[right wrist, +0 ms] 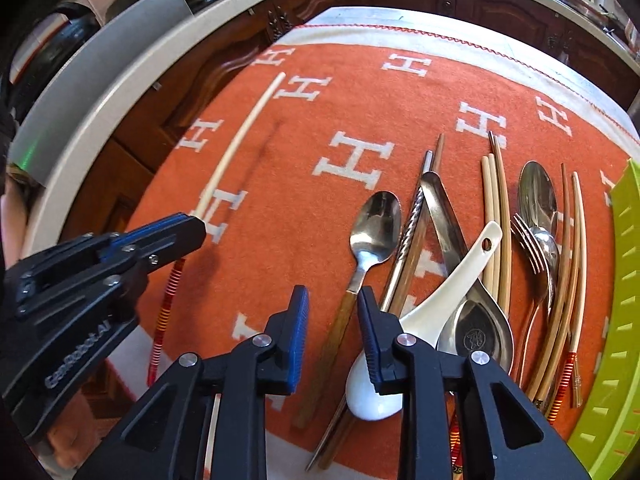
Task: Organize utensils
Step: 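Carry the chopstick and spoon into the green tray with both grippers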
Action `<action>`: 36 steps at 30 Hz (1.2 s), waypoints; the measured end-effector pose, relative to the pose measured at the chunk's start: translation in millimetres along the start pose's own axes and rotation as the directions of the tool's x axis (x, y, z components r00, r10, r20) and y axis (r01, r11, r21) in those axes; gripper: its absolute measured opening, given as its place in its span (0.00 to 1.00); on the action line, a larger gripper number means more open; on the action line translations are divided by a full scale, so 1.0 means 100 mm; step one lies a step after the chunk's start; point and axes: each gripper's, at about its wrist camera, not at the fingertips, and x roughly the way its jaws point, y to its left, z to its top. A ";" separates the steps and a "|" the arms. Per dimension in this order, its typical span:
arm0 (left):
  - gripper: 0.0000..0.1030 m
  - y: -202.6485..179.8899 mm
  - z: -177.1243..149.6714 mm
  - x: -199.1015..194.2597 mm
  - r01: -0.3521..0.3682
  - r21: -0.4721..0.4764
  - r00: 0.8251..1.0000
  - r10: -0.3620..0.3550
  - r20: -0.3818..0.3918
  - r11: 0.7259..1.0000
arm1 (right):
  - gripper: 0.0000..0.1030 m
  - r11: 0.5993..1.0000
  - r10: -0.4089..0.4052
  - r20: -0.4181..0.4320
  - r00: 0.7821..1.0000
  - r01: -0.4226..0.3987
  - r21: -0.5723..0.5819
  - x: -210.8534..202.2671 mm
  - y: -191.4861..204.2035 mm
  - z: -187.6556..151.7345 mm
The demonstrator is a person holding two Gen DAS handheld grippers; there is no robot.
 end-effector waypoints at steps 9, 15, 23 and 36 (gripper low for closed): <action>0.03 0.01 0.20 0.07 0.052 0.013 0.999 -0.052 0.002 0.999 | 0.10 0.998 -0.056 -0.006 0.998 0.056 0.030 0.08 0.01 0.03; 0.03 0.00 0.31 0.10 0.080 0.026 0.997 -0.080 -0.008 0.996 | 0.06 0.994 -0.052 -0.003 0.999 0.052 0.097 0.10 -0.07 0.07; 0.03 -0.12 0.39 -0.03 0.088 0.063 0.996 -0.089 0.007 0.994 | 0.06 0.977 0.005 0.067 0.998 -0.019 0.211 -0.17 -0.27 0.10; 0.03 -1.24 0.24 -0.47 0.203 0.204 0.978 -0.207 -0.003 0.958 | 0.06 0.941 -0.065 0.212 0.975 -0.010 0.337 -1.17 -1.09 -0.30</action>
